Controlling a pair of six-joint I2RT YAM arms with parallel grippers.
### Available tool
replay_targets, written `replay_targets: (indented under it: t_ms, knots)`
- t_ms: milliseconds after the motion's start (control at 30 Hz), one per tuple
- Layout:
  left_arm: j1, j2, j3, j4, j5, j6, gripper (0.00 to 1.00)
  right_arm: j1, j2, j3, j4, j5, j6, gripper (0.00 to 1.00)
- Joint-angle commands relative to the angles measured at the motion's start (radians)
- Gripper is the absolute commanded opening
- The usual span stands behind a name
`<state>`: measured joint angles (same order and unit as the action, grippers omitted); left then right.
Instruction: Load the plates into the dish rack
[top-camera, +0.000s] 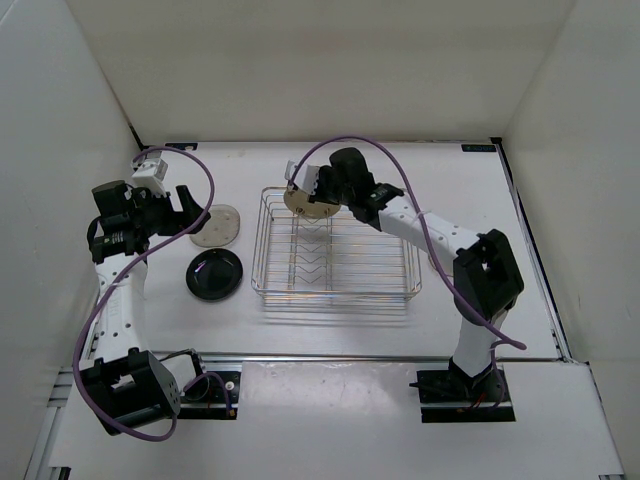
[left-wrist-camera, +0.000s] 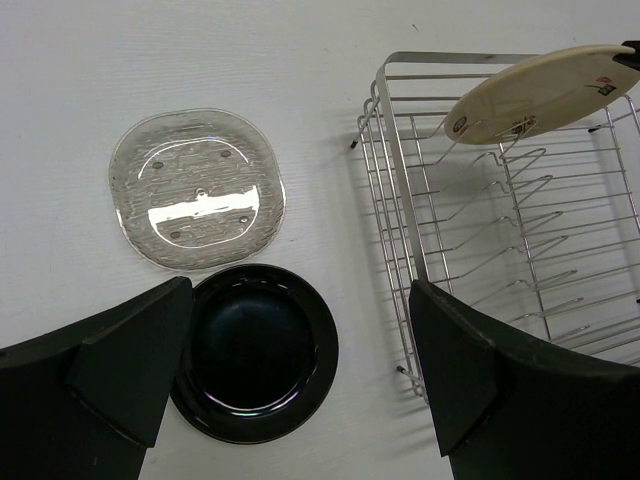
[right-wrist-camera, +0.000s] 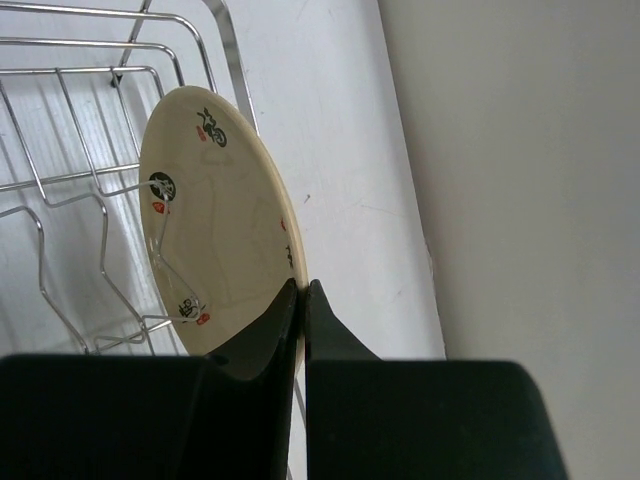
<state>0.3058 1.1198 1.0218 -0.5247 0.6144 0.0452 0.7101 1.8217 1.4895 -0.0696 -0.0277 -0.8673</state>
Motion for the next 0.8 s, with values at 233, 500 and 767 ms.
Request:
replay_targets:
  t_ms: [233, 500, 767]
  knots:
    - [0.006, -0.045, 0.0, -0.001, 0.027, 0.015, 1.0, 0.023, 0.001, -0.005, -0.012, -0.018, 0.042, 0.0]
    - [0.006, -0.054, 0.0, -0.001, 0.027, 0.015, 1.0, 0.032, 0.03, 0.008, -0.03, -0.018, 0.062, 0.0]
    - [0.006, -0.054, 0.0, -0.001, 0.027, 0.015, 1.0, 0.003, 0.1, 0.081, -0.05, -0.028, 0.103, 0.0]
